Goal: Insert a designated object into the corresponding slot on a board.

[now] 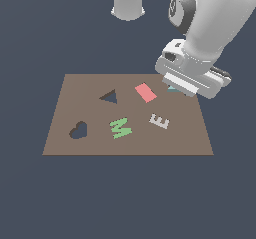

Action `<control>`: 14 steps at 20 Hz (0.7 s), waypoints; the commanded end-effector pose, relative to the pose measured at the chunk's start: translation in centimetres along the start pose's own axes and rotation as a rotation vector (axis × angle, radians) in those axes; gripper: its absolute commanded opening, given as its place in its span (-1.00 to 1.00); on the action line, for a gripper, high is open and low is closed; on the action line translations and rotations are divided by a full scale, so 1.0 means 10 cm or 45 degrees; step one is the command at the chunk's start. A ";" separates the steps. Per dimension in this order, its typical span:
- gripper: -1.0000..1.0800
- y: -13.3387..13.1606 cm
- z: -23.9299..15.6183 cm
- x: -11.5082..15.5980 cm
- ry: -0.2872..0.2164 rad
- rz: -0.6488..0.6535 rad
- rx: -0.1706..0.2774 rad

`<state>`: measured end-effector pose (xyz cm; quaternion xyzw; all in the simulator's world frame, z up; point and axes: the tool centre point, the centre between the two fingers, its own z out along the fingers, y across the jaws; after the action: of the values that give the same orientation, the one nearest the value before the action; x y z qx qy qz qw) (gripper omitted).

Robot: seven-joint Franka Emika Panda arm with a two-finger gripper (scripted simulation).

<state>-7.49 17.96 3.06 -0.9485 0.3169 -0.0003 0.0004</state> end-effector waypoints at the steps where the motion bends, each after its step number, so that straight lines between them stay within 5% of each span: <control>1: -1.00 0.01 0.01 0.00 0.000 0.001 -0.001; 14: -1.00 0.11 -0.03 0.14 -0.001 0.027 -0.002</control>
<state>-7.23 16.96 3.35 -0.9466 0.3225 0.0005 0.0000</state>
